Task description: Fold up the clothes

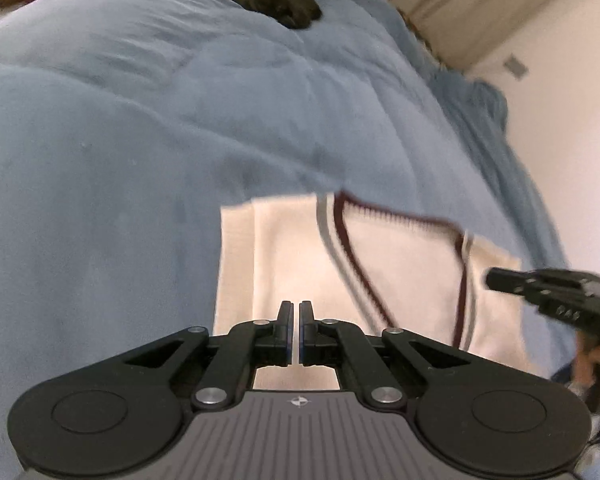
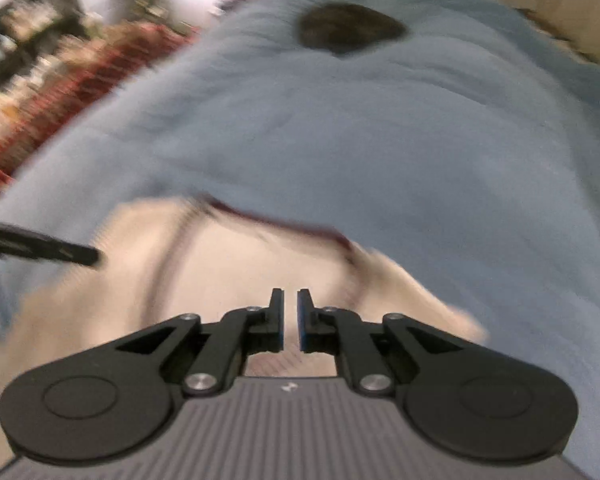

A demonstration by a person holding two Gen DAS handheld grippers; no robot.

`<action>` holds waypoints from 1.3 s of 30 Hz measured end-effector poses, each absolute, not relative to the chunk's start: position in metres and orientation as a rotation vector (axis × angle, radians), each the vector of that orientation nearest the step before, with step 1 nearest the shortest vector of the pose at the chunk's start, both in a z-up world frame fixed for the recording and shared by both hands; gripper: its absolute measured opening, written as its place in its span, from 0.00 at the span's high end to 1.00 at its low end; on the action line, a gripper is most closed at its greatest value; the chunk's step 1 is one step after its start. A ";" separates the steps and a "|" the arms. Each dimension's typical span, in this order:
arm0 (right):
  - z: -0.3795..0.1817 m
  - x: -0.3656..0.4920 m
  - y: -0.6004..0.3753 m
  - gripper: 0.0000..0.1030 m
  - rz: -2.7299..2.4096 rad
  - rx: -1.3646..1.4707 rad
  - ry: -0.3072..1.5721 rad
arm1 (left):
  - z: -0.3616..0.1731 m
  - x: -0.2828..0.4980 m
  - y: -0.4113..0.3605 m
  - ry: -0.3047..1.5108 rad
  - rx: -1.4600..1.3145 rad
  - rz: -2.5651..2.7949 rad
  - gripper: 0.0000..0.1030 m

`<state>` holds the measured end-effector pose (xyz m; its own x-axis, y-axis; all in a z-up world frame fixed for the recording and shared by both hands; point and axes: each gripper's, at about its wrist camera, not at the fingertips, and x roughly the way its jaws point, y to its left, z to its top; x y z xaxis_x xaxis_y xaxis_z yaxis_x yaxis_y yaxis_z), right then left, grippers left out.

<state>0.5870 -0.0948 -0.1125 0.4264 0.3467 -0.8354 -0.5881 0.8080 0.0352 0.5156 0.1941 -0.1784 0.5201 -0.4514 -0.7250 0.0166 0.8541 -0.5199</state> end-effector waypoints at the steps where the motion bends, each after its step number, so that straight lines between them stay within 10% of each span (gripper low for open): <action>1: -0.116 0.583 -0.107 0.93 0.550 -0.290 0.978 | -0.183 0.518 0.191 0.996 -0.475 -0.284 0.99; 39: -0.126 0.675 -0.113 0.93 0.438 -0.059 0.871 | -0.168 0.655 0.159 0.963 -0.543 -0.245 0.97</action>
